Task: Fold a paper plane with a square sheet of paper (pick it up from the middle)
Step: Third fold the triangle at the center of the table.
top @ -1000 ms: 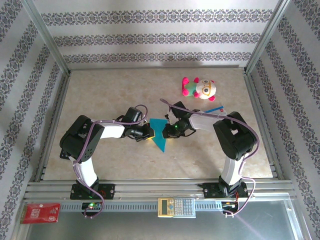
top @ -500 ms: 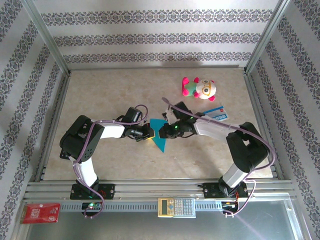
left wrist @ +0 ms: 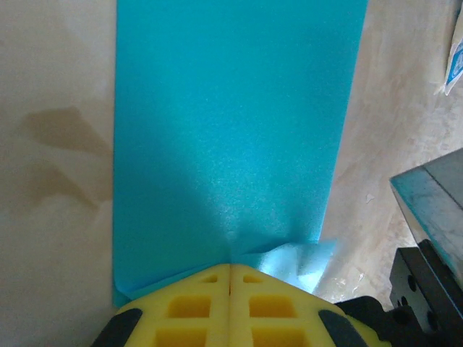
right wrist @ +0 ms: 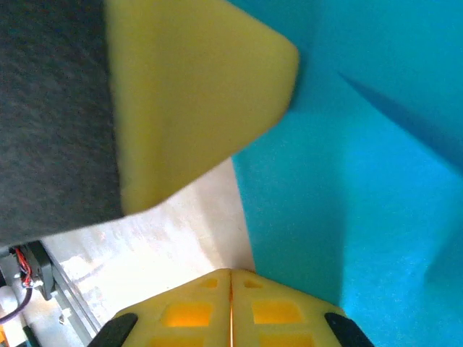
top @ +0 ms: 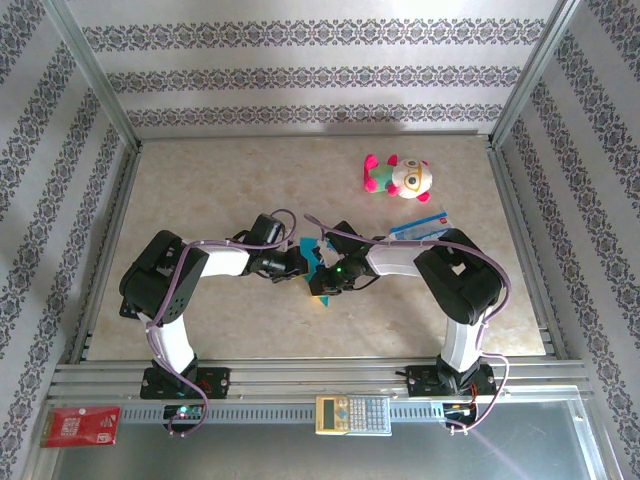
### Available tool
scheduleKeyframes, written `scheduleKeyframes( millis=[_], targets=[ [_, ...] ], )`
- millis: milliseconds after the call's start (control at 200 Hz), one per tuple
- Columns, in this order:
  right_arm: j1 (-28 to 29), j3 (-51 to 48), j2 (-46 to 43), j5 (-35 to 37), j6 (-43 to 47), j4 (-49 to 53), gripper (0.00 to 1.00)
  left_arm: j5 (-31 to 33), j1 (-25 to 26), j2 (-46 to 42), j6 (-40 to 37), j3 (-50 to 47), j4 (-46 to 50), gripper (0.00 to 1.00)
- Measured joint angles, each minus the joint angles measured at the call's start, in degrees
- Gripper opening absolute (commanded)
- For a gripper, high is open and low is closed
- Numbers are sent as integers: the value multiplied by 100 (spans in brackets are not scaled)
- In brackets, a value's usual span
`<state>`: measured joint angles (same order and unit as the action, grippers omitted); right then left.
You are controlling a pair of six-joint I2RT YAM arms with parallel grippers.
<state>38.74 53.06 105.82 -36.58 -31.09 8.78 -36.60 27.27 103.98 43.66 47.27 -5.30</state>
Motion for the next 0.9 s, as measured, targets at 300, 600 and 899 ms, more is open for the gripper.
scheduleKeyframes(
  millis=[300, 600, 899],
  targets=[
    [-39, -520, -286, -59, 85, -444, 7, 0, 0, 11, -103, 35, 61, 0],
    [-33, -1086, -693, 13, 28, -756, 5, -61, 0, 17, -153, 72, 192, 0],
    [-9, -1641, -1084, 116, -162, -1189, 4, -136, 4, 17, -210, 74, 260, 0]
  ],
)
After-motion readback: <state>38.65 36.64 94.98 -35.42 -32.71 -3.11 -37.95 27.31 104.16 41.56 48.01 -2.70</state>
